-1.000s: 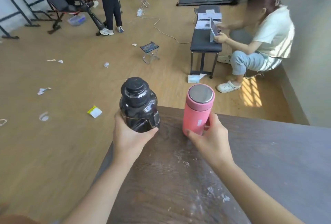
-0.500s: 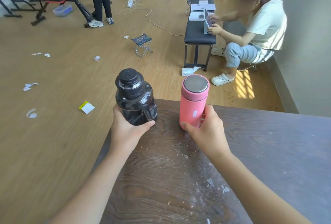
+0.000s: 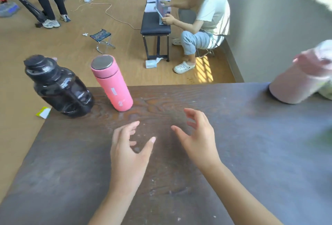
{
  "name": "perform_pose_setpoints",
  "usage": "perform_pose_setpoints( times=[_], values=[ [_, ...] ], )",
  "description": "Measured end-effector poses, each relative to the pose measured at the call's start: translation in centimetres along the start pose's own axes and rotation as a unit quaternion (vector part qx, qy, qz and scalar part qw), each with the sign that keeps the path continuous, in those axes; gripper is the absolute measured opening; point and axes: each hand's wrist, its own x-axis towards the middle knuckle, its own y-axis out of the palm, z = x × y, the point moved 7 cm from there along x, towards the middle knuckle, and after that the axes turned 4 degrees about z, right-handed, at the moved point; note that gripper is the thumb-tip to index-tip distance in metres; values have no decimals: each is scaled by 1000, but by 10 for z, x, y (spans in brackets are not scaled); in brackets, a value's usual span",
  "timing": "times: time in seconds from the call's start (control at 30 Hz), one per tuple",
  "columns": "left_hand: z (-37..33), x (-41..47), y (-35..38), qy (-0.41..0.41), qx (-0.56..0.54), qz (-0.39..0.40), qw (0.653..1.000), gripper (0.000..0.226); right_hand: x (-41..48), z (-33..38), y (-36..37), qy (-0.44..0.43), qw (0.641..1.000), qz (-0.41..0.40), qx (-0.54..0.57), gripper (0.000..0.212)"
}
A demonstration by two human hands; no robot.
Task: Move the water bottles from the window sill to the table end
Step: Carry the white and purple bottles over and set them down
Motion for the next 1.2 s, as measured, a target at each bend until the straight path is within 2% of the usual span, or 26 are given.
perform_pose_setpoints(
  times=[0.17, 0.4, 0.47, 0.63, 0.7, 0.8, 0.83, 0.9, 0.93, 1.03, 1.1, 1.2],
  values=[
    [-93, -69, 124, 83, -36, 120, 989, 49, -66, -76, -125, 62, 995, -71, 28, 50],
    [-217, -191, 277, 166, -108, 258, 945, 52, -170, -170, -298, 121, 974, -191, 14, 33],
    [-242, -220, 310, 173, -112, 297, 933, 63, -203, -195, -337, 151, 963, -223, 5, 31],
    [-276, -268, 386, 134, -75, 381, 912, 114, -258, -259, -439, 226, 907, -355, -20, 29],
    [-281, -277, 410, 121, -56, 386, 913, 119, -254, -278, -474, 232, 894, -382, -25, 33],
    [-287, -282, 433, 125, -34, 351, 927, 107, -223, -293, -503, 230, 917, -327, 1, 62],
    [-290, -282, 437, 120, -28, 337, 933, 102, -211, -294, -509, 215, 926, -309, 15, 63],
    [-297, -281, 442, 107, -25, 316, 942, 94, -192, -292, -516, 177, 941, -287, 40, 45],
    [-301, -281, 444, 102, -24, 310, 945, 90, -184, -293, -518, 164, 944, -282, 39, 46],
    [-306, -277, 446, 98, -31, 292, 951, 77, -169, -306, -521, 148, 941, -300, 56, 43],
    [-304, -275, 444, 85, -42, 286, 954, 73, -165, -315, -520, 157, 938, -306, 43, 48],
    [-291, -271, 432, 65, -67, 271, 958, 70, -169, -311, -515, 161, 934, -318, 26, 44]
  ],
)
